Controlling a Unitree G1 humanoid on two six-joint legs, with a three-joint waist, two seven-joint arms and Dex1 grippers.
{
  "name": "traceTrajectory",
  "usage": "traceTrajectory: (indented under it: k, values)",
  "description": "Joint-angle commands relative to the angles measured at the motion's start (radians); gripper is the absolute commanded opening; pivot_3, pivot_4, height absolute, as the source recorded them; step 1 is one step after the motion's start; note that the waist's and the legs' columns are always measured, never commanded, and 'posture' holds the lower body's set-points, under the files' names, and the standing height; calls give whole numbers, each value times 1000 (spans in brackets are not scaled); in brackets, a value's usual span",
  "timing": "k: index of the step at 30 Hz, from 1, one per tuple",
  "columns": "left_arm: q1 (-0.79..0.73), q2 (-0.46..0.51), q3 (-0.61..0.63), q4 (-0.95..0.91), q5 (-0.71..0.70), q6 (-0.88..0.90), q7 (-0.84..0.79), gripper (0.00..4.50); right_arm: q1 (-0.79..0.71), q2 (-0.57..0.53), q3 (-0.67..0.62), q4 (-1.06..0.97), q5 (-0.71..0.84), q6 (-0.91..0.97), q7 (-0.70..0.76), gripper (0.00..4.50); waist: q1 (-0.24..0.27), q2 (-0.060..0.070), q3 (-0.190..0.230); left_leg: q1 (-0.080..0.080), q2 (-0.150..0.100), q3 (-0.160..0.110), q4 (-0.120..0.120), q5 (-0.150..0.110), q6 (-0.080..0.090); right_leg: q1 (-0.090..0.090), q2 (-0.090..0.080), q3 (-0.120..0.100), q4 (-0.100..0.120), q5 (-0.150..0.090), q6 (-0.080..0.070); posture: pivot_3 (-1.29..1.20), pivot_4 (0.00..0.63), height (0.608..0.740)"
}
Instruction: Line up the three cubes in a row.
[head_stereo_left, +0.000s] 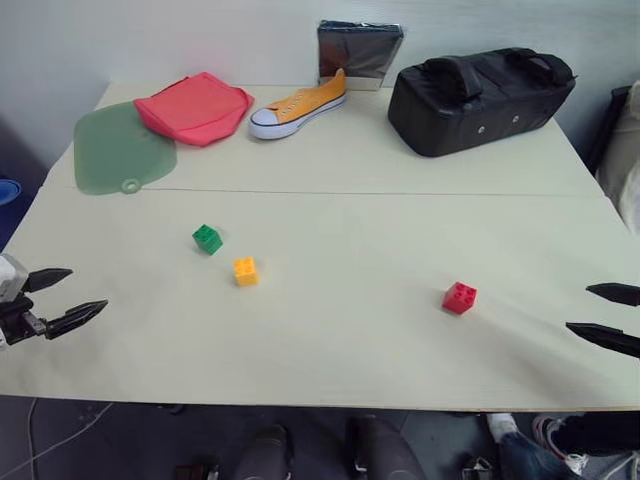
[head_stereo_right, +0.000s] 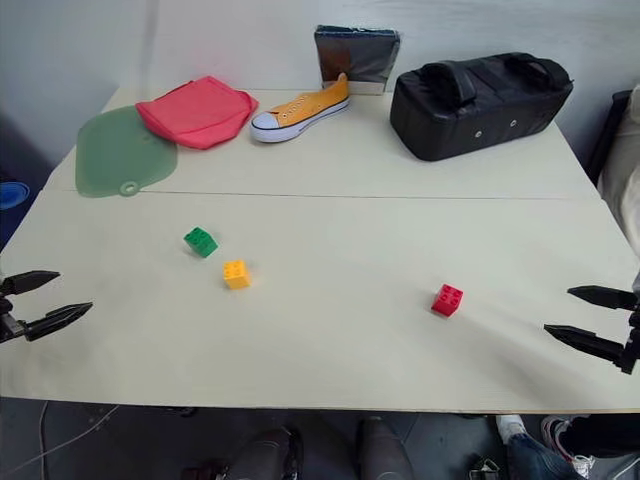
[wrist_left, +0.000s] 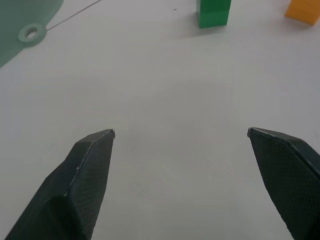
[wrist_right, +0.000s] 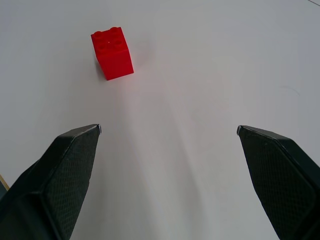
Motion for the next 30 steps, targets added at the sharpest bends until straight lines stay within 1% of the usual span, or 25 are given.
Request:
traceTrajectory:
  k: [1,4,9,13,15,18,20,23,25,27,30]
  values:
    - [8,0,22,-20,-13,-14,-17,4465,4,25,-30,-52,7,2,-28,4500,1,0,0,0,0,0,0,0,0,0,0,0,0,0,0,0,150,740]
    - [3,-2,5,0,13,-9,12,4465,3,39,-30,-67,2,3,-48,4500,4,0,0,0,0,0,1,0,0,0,0,0,1,0,0,0,150,740]
    - [3,-5,-2,-4,12,-6,13,4465,-11,49,-20,-61,-32,-28,-99,4500,4,0,0,1,0,0,2,0,0,0,0,0,4,0,0,0,150,740]
    - [-9,-4,-16,-1,18,-8,17,4465,-17,48,-9,-59,-47,-38,-110,4500,4,0,0,1,0,0,2,1,0,0,0,0,4,0,0,0,150,740]
    - [-10,-15,-44,-75,8,5,14,4465,-38,37,7,-57,-59,-51,-109,4500,4,0,0,1,0,0,2,1,0,0,0,0,4,0,0,0,150,740]
    - [8,-26,-92,-253,-46,74,-17,4465,-82,17,45,-89,-55,-31,-91,4500,4,0,0,1,0,0,3,1,0,1,0,0,5,0,0,0,150,740]
    - [-29,-21,-135,-372,-105,162,-25,4465,-126,3,86,-132,-33,10,-73,4500,4,0,0,1,0,0,4,1,0,1,0,0,5,0,0,0,150,740]
    - [-87,4,-185,-474,-173,254,-60,4465,-162,-8,143,-186,-26,36,-41,4500,4,0,0,1,0,0,3,2,-1,0,0,0,6,0,0,0,150,740]
    - [-143,32,-245,-548,-218,300,-117,4465,-196,1,209,-238,-28,47,-36,4500,3,0,0,1,0,-1,3,2,-2,0,1,0,7,0,0,0,150,740]
    - [-229,55,-336,-619,-261,337,-184,4465,-248,34,306,-272,-44,55,-47,4500,4,0,0,1,0,0,4,2,-2,0,1,0,7,0,0,0,150,740]
    - [-308,59,-392,-658,-298,378,-217,4465,-307,89,395,-269,-74,71,-99,4500,3,0,0,1,0,0,6,3,-4,1,1,0,7,0,1,0,150,740]
